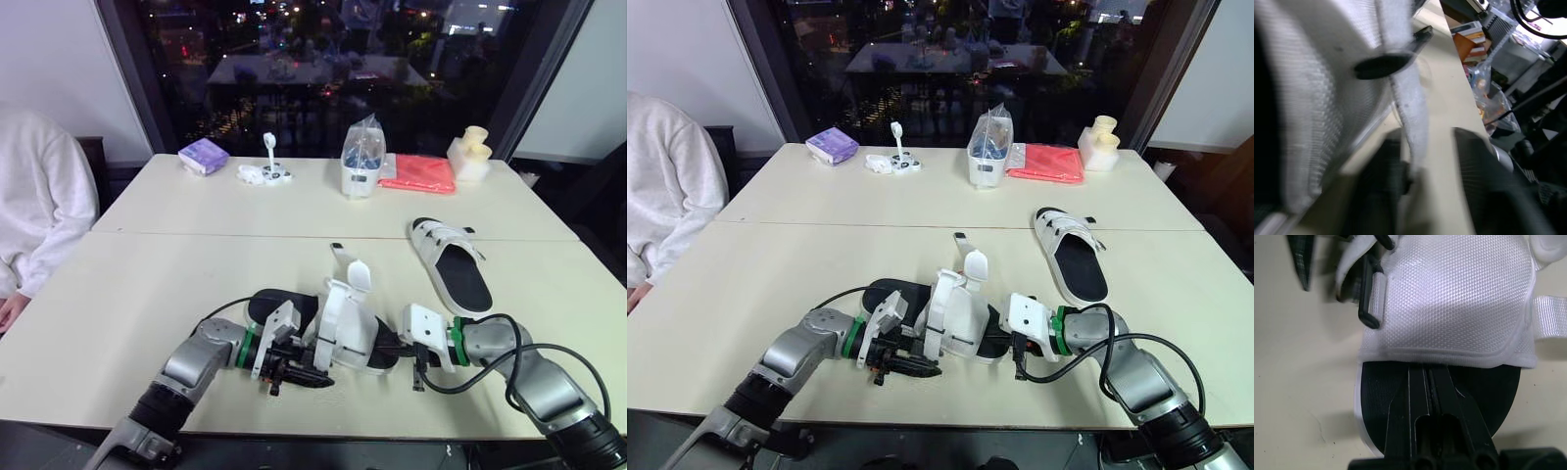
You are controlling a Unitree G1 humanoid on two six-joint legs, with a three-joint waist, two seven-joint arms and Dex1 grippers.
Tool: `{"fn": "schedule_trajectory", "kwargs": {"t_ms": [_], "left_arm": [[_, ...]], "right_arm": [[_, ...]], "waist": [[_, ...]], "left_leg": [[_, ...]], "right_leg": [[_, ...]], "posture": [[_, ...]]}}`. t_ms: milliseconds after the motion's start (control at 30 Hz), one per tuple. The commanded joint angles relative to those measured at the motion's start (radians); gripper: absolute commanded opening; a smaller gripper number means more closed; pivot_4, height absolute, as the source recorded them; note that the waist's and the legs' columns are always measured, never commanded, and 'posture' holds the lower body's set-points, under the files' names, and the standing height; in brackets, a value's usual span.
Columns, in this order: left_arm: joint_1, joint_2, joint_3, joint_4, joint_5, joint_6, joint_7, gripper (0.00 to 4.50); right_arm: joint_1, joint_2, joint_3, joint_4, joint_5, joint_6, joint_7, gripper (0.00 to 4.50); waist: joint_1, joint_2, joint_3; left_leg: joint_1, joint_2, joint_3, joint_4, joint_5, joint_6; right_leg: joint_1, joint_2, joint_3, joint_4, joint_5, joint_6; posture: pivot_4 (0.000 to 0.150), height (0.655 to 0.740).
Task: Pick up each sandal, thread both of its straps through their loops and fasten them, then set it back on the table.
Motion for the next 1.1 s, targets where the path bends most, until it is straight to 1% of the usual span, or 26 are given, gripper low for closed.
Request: {"fn": "schedule_trajectory", "kwargs": {"t_ms": [33,133,233,333,467,567,800,867,967,1033,1067,1100], "left_arm": [[-0.004,0.048,0.006,-0.064,-0.026,0.045,-0.035,0.04],[-0.003,0.123,-0.018,-0.173,-0.044,0.074,-0.104,0.04],[-0.048,0.148,-0.001,-0.267,-0.133,0.188,-0.135,0.04],[-0.108,0.187,0.010,-0.337,-0.193,0.239,-0.194,0.04],[-0.187,0.231,0.030,-0.387,-0.273,0.304,-0.243,0.04],[-0.232,0.248,0.036,-0.400,-0.296,0.307,-0.260,0.04],[-0.329,0.219,0.053,-0.361,-0.342,0.348,-0.244,0.04],[-0.348,0.203,0.049,-0.330,-0.322,0.341,-0.222,0.04],[-0.359,0.181,0.010,-0.194,-0.224,0.257,-0.204,0.04],[-0.370,0.167,0.003,-0.139,-0.206,0.249,-0.201,0.04],[-0.381,0.158,0.008,-0.108,-0.217,0.275,-0.206,0.04],[-0.395,0.134,0.017,-0.051,-0.215,0.282,-0.194,0.04]], "right_arm": [[0.015,-0.007,0.002,-0.006,-0.011,0.011,0.000,0.00],[0.015,-0.009,0.002,-0.003,-0.012,0.010,0.000,0.00],[0.015,-0.011,-0.001,-0.003,-0.010,0.011,0.002,0.00],[0.017,-0.016,-0.003,-0.002,-0.010,0.009,0.006,0.00],[0.011,-0.016,-0.003,0.006,-0.012,0.006,0.008,0.00],[0.003,-0.014,-0.002,0.014,-0.014,0.003,0.009,0.00],[-0.006,-0.011,-0.001,0.029,-0.018,-0.008,0.007,0.00],[-0.008,-0.011,-0.001,0.032,-0.019,-0.010,0.006,0.00],[-0.006,-0.009,-0.001,0.031,-0.019,-0.012,0.002,0.00],[-0.006,-0.009,0.001,0.031,-0.020,-0.013,0.001,0.00],[-0.005,-0.009,0.001,0.030,-0.020,-0.013,0.000,0.00],[-0.003,-0.009,0.001,0.029,-0.020,-0.013,0.000,0.00]], "waist": [[-0.001,0.000,0.000],[-0.002,0.000,0.000],[-0.001,0.000,0.000],[-0.001,0.000,0.000],[-0.002,0.001,0.000],[-0.001,0.001,0.001],[-0.002,0.000,0.001],[-0.001,0.000,0.001],[0.000,0.000,0.001],[0.000,0.000,0.001],[0.000,0.000,0.002],[0.001,0.000,0.002]], "left_leg": [[0.000,0.000,0.000,0.000,0.000,0.000],[0.000,0.000,0.000,-0.001,0.000,0.000],[0.000,0.000,0.000,-0.002,0.000,0.000],[0.000,0.000,0.000,-0.002,0.000,0.000],[0.000,0.000,0.000,-0.002,0.000,0.000],[0.000,0.000,0.000,-0.002,0.000,0.000],[0.000,0.000,0.000,-0.001,0.000,0.000],[0.000,0.000,0.000,-0.001,0.000,0.000],[0.000,0.000,0.000,0.000,0.000,0.000],[0.000,0.000,0.000,0.001,0.000,0.001],[0.000,0.000,0.000,0.001,0.000,0.001],[0.000,0.000,0.000,0.002,0.000,0.001]], "right_leg": [[0.000,0.000,0.000,0.000,0.000,0.000],[0.000,0.000,0.000,0.000,0.000,0.000],[0.000,0.000,0.000,-0.001,0.000,0.000],[0.000,0.000,0.000,-0.002,0.000,0.000],[0.000,0.000,0.000,-0.002,0.000,0.000],[0.001,0.001,0.000,-0.002,0.000,0.000],[0.001,0.001,-0.001,-0.002,0.000,0.000],[0.001,0.002,-0.001,-0.002,0.000,0.000],[0.002,0.003,-0.001,-0.002,0.000,0.000],[0.002,0.003,-0.001,-0.002,0.000,0.001],[0.002,0.003,-0.001,-0.002,0.000,0.001],[0.003,0.003,-0.001,-0.002,0.001,0.001]], "posture": [[0.150,0.7400],[0.150,0.7400],[0.150,0.7400],[0.150,0.7400],[0.150,0.7400],[0.150,0.7400],[0.150,0.7400],[0.150,0.7400],[0.150,0.7400],[0.150,0.7400],[0.150,0.7400],[0.150,0.7400]]}}
